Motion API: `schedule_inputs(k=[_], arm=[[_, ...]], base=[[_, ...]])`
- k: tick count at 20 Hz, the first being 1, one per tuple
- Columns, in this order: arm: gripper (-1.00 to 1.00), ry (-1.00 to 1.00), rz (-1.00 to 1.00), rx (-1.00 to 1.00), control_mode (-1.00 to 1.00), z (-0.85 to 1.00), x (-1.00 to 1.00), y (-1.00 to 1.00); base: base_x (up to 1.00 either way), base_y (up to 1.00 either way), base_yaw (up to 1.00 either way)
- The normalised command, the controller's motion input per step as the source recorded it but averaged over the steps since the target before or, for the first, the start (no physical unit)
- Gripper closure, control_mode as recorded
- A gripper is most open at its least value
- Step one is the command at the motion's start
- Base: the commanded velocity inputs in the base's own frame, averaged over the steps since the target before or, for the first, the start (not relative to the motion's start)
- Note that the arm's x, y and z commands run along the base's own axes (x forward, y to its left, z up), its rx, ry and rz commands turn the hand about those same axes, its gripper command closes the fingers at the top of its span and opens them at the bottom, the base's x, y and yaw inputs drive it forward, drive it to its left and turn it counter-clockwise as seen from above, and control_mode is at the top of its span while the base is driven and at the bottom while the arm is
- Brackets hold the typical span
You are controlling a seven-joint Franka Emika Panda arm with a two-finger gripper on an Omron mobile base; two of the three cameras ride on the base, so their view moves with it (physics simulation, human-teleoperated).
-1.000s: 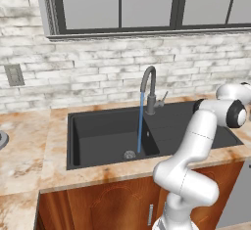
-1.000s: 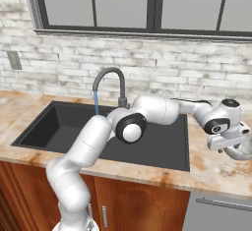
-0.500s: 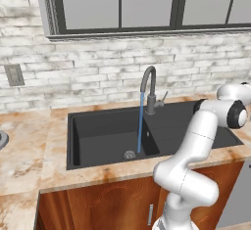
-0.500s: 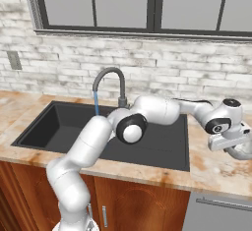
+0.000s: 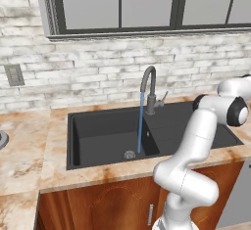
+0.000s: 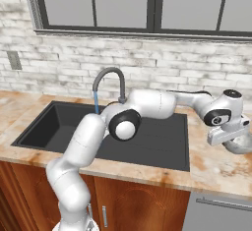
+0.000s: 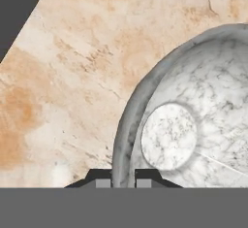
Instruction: Rinse each bowl for a few seconds and place them down in the sink or on the counter.
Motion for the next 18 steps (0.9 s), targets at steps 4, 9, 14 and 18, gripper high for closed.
schedule_inputs(k=[4, 9, 14, 18], arm=[[1.0, 0.0, 0.1, -0.02, -1.0, 0.18, -0.07, 0.47], [1.0, -0.04, 0.06, -0.03, -1.0, 0.05, -0.21, 0.56], [1.0, -0.04, 0.02, -0.04, -1.0, -0.04, -0.38, 0.55], [1.0, -0.01, 0.03, -0.08, -1.0, -0.01, -0.42, 0.49]], base=[[0.0, 0.0, 0.0], [0.0, 0.0, 0.0], [0.0, 0.0, 0.0], [0.0, 0.0, 0.0]])
